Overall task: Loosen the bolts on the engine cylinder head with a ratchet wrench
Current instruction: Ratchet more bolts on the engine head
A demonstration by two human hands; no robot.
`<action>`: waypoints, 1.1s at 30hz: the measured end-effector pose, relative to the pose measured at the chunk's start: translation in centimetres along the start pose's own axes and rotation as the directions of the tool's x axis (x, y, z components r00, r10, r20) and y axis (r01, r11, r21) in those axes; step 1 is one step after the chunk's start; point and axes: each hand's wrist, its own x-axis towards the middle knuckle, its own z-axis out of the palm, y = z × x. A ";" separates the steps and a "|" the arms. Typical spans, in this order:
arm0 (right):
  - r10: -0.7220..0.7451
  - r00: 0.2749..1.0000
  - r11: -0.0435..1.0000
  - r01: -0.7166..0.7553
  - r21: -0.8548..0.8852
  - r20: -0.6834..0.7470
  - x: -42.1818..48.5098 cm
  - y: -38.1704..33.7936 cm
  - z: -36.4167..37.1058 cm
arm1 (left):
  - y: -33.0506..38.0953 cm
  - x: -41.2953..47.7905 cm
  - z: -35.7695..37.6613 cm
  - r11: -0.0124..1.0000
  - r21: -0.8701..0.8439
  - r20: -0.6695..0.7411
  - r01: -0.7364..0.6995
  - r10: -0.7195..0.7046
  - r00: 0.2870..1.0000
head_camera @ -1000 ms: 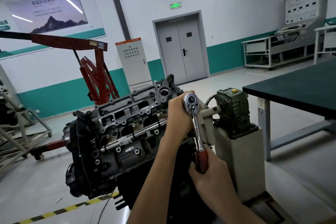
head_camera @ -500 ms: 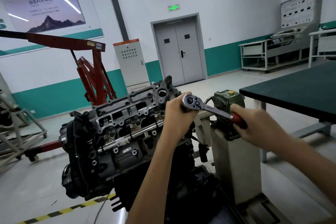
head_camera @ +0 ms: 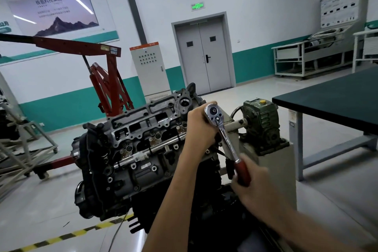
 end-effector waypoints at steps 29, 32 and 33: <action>-0.089 0.988 0.937 0.126 -0.327 0.124 3.0 3.2 -5.2 | -0.1 0.1 0.6 0.995 0.049 -0.036 -0.085 0.087 0.996; -0.252 0.950 0.783 0.311 -0.539 0.183 7.1 3.0 -10.0 | 0.0 0.4 0.4 0.997 0.022 0.001 -0.075 0.075 0.997; -0.277 0.943 0.748 0.332 -0.575 0.184 8.0 2.7 -10.5 | 0.0 0.4 0.3 0.997 0.020 0.014 -0.069 0.068 0.998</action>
